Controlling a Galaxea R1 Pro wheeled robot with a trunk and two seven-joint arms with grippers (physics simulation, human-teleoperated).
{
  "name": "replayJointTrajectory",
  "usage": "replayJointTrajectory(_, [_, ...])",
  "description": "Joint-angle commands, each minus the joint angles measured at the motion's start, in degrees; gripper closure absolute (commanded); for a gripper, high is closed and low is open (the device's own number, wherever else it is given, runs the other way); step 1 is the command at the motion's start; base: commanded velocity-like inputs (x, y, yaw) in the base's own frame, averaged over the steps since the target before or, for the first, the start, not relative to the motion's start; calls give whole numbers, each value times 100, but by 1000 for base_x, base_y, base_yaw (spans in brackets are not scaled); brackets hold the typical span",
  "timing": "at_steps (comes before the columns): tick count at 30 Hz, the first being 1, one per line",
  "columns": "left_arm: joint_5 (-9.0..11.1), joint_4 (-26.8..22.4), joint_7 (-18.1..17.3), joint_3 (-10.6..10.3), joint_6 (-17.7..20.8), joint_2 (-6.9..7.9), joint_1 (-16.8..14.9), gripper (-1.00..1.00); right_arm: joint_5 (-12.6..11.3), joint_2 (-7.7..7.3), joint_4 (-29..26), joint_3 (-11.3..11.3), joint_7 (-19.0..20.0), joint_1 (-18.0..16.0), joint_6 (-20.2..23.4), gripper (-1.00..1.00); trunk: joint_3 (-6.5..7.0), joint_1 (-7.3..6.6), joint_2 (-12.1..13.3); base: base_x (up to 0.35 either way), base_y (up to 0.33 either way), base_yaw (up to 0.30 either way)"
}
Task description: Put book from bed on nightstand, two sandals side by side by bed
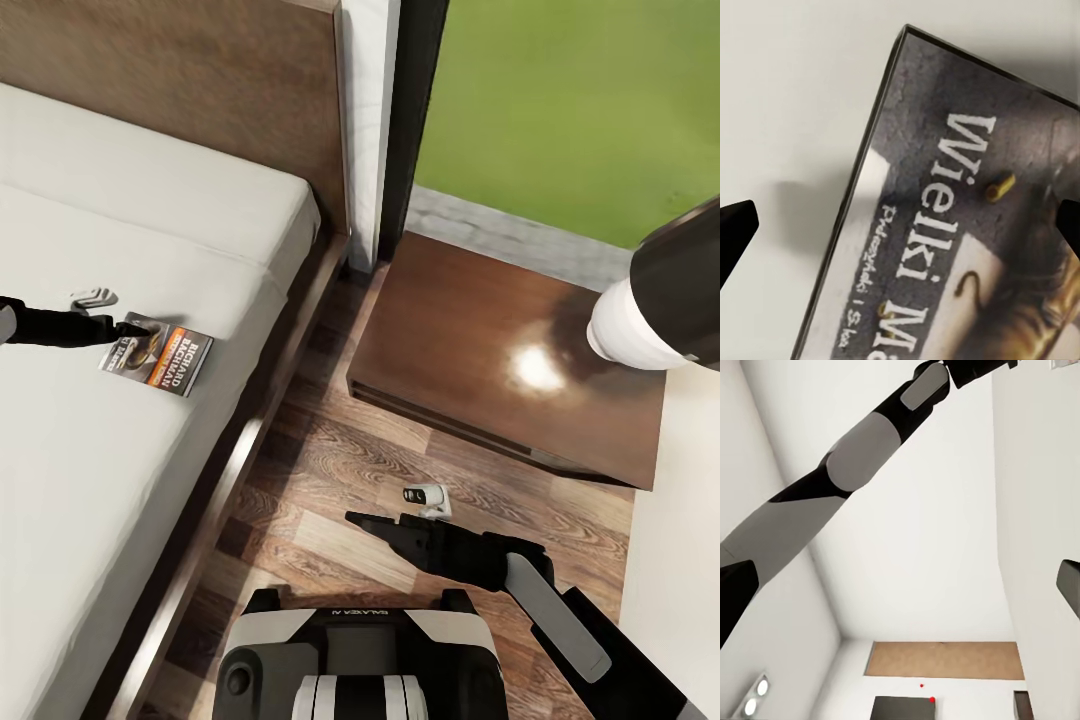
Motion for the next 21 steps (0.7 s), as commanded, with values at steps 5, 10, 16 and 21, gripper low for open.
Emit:
replayJointTrajectory(5, [75, -1, -57, -49, 112, 4, 5, -100, -53, -4, 1, 7, -10, -5, 39, -100, -3, 32, -1, 0, 0, 0])
replayJointTrajectory(10, [75, -2, -66, -49, 114, 4, 5, -100, -53, -5, 1, 9, -10, -5, 39, -100, -3, 32, -1, 0, 0, 0])
replayJointTrajectory(16, [75, -5, -74, -49, 114, 4, 5, -100, -53, -5, 1, 8, -10, -5, 39, -100, -3, 32, -1, 0, 0, 0])
replayJointTrajectory(21, [75, -5, -144, -49, 115, 5, 5, -100, -53, -5, 1, 9, -10, -5, 39, -100, -3, 32, -1, 0, 0, 0])
